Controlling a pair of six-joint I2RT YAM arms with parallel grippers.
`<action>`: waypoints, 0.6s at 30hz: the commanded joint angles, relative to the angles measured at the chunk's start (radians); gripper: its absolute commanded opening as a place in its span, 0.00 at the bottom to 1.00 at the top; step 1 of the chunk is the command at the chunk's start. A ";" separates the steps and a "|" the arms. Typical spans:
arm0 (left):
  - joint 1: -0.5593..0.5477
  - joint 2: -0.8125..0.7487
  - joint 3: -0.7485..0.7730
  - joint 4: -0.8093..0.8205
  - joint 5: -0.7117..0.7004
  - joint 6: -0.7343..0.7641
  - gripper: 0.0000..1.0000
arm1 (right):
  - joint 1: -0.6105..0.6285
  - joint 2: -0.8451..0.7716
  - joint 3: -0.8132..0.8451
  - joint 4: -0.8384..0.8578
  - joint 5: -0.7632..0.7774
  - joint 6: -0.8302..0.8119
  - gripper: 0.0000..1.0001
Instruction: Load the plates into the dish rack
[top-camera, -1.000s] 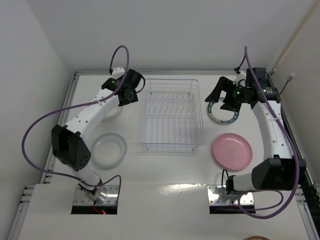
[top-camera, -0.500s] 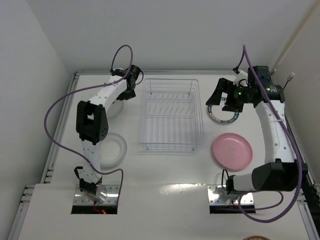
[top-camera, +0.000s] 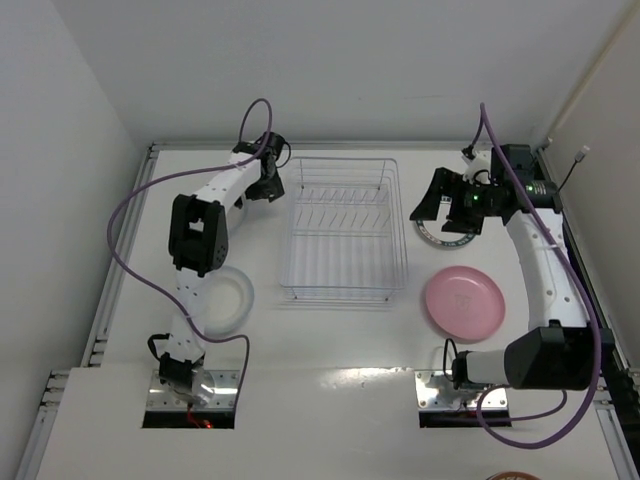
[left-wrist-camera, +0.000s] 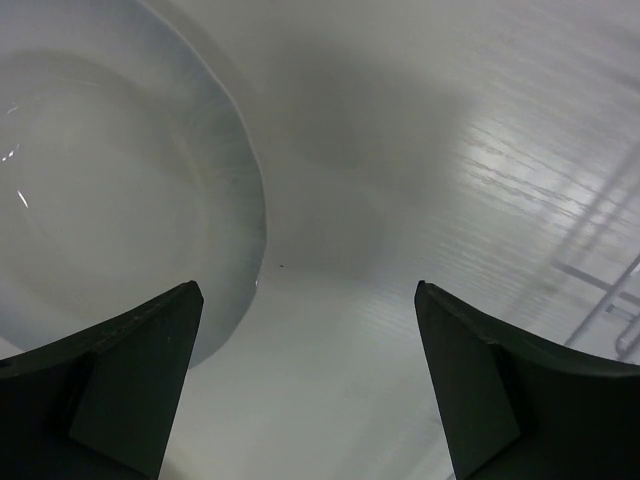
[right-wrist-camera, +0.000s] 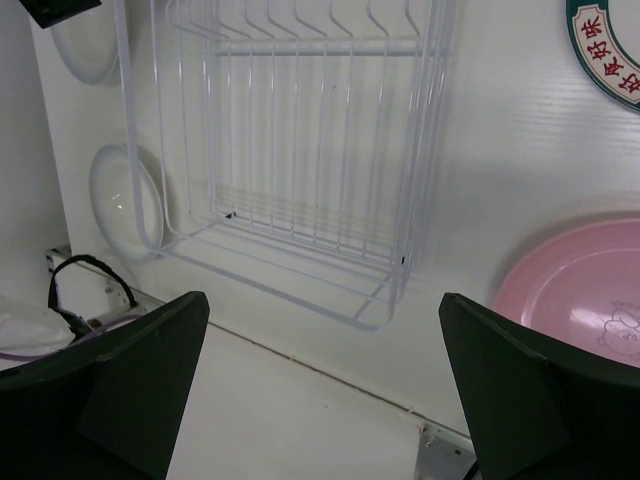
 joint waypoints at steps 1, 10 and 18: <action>0.005 0.032 0.022 -0.009 -0.023 0.024 0.86 | 0.003 0.006 0.001 0.018 -0.017 -0.029 1.00; 0.014 0.063 -0.014 -0.072 -0.157 -0.016 0.84 | 0.003 0.062 0.020 0.016 -0.038 -0.038 1.00; 0.060 0.119 -0.014 -0.063 -0.098 -0.014 0.63 | 0.003 0.093 0.030 0.005 -0.029 -0.038 1.00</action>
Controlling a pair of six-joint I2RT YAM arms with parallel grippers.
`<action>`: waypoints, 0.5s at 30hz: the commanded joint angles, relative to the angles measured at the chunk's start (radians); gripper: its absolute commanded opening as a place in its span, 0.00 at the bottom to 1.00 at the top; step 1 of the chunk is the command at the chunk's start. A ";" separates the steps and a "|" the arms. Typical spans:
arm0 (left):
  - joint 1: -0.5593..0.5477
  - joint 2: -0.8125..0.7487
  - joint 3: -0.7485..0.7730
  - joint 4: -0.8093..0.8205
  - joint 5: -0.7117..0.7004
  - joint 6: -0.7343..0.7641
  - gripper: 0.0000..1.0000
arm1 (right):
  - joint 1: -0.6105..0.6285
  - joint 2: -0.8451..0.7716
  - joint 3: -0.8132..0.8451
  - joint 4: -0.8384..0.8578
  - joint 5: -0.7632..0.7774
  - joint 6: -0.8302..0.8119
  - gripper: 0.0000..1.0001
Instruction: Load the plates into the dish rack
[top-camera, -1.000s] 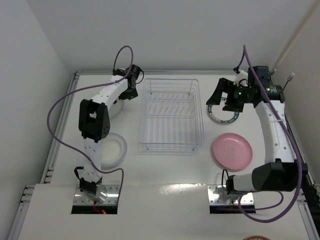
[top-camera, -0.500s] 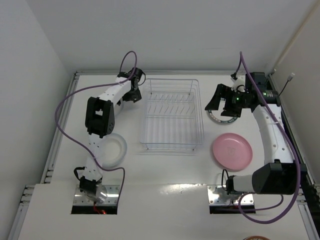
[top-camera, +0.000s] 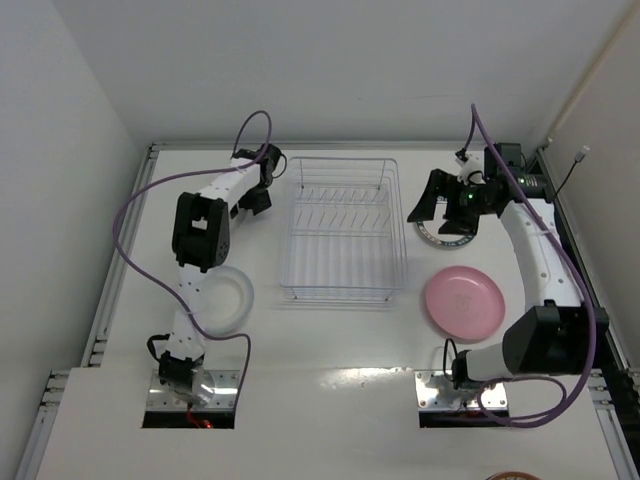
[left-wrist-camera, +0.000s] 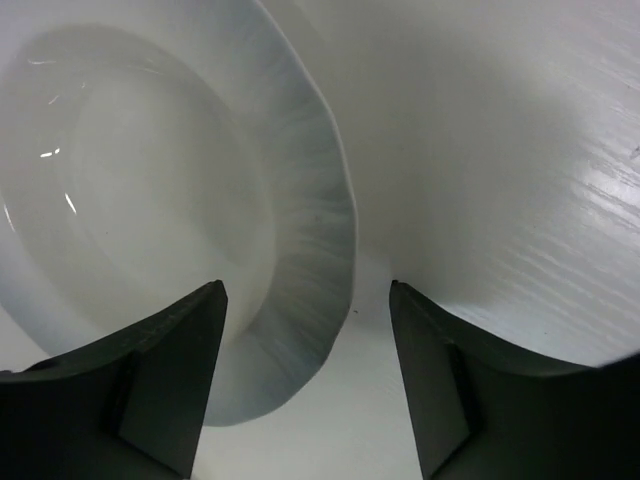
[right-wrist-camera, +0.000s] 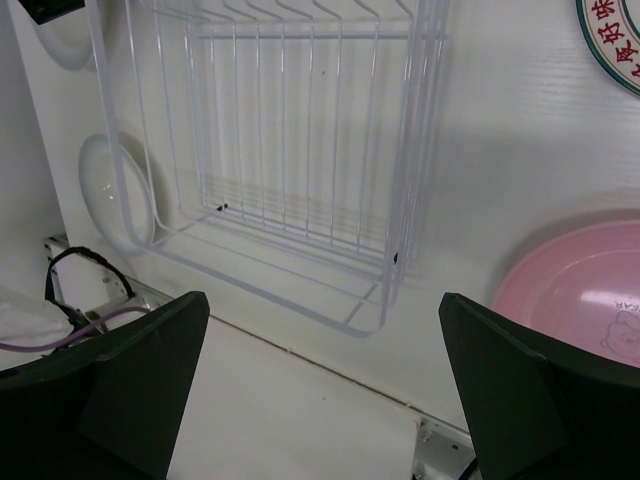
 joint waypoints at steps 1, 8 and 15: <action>0.032 0.029 -0.003 -0.012 0.032 -0.001 0.60 | 0.003 0.027 0.040 0.000 -0.015 -0.017 1.00; 0.050 0.054 0.011 0.010 0.082 0.011 0.24 | 0.003 0.059 0.072 -0.020 0.003 -0.017 1.00; 0.059 -0.021 0.077 0.022 0.112 0.001 0.00 | 0.003 0.079 0.063 -0.020 0.003 -0.017 1.00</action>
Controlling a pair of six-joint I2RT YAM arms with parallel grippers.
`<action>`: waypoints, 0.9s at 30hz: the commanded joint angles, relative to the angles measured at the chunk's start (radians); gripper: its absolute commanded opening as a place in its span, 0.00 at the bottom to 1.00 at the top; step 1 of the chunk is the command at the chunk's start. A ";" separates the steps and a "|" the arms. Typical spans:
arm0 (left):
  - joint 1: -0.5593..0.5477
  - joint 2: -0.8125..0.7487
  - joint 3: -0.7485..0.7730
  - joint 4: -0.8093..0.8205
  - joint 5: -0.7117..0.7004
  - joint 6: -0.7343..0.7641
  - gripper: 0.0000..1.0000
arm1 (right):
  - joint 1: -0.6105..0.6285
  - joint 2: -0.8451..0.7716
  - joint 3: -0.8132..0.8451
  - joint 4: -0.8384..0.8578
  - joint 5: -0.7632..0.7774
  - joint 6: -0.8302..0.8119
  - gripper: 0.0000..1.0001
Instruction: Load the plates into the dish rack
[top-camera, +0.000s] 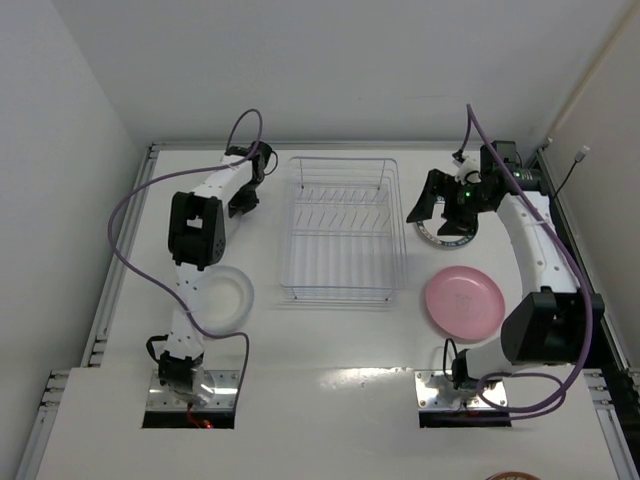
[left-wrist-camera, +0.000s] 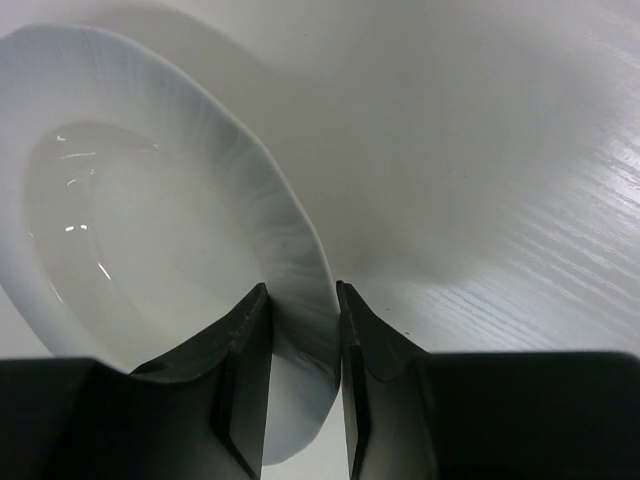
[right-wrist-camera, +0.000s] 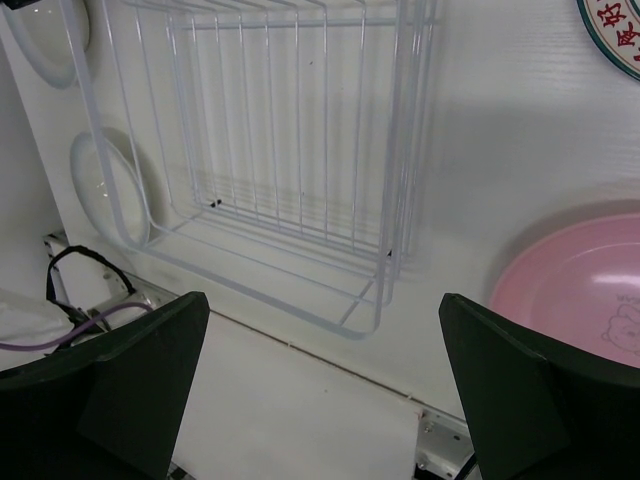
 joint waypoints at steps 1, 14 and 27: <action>0.012 -0.063 0.062 0.068 0.088 -0.053 0.00 | 0.003 0.018 0.039 0.006 -0.004 -0.017 1.00; 0.012 -0.272 0.099 0.192 0.238 -0.142 0.00 | 0.003 0.065 0.039 0.006 -0.004 -0.017 1.00; 0.012 -0.379 0.120 0.266 0.324 -0.162 0.00 | 0.003 0.066 0.048 -0.003 0.016 -0.017 1.00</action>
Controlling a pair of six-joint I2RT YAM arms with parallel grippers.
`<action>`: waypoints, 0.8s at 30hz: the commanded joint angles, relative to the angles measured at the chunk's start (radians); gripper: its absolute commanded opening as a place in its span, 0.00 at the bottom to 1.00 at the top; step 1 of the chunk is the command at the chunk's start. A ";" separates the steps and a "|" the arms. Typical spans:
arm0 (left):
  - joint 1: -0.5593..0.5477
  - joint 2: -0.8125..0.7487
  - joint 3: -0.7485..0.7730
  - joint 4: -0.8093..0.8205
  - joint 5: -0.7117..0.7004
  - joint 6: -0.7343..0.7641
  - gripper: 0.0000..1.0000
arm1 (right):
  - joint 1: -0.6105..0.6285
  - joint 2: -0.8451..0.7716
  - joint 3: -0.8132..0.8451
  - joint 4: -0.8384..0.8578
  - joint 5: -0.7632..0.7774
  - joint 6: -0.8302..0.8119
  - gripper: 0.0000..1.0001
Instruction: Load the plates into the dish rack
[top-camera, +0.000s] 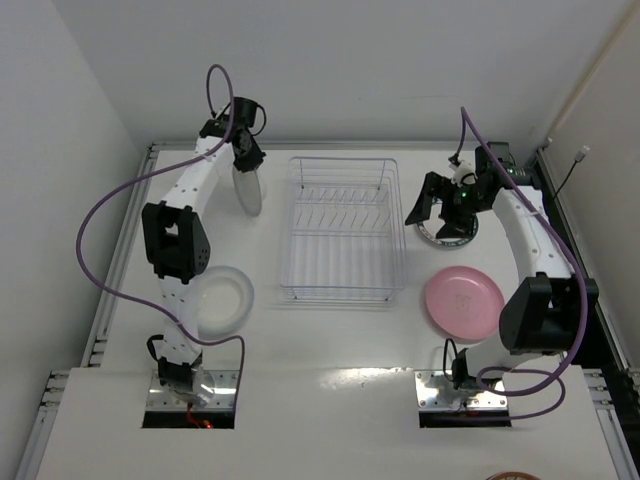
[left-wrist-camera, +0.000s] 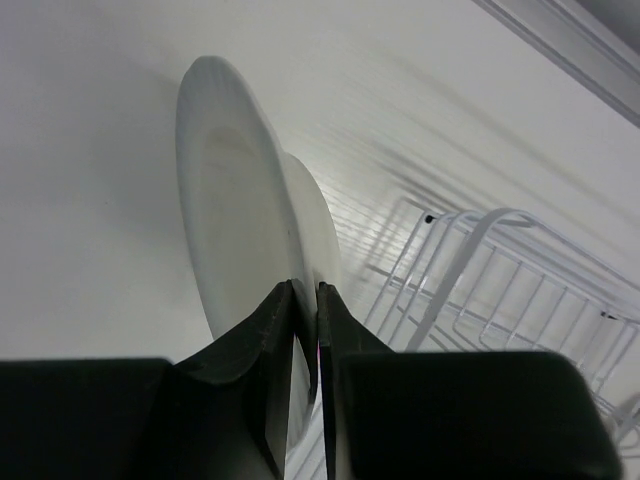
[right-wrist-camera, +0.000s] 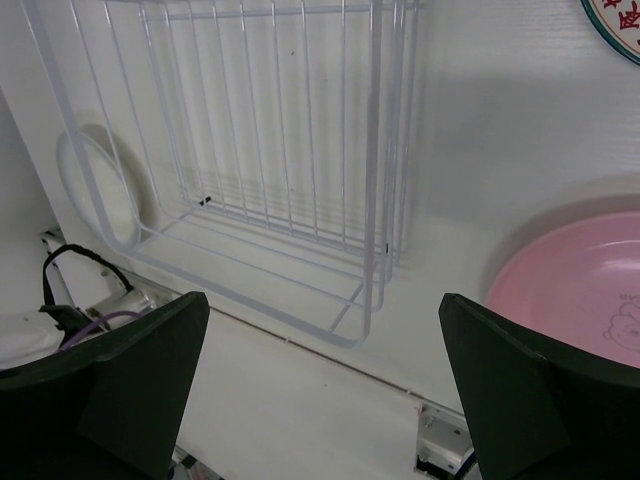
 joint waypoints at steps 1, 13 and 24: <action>0.004 -0.145 0.065 0.122 0.062 -0.033 0.00 | 0.003 0.000 0.056 -0.002 0.013 -0.017 1.00; -0.050 -0.146 0.133 0.678 0.562 -0.173 0.00 | -0.006 -0.002 0.065 -0.020 0.124 0.023 1.00; -0.272 -0.001 0.190 0.709 0.642 -0.205 0.00 | -0.024 -0.002 0.055 -0.031 0.143 0.023 1.00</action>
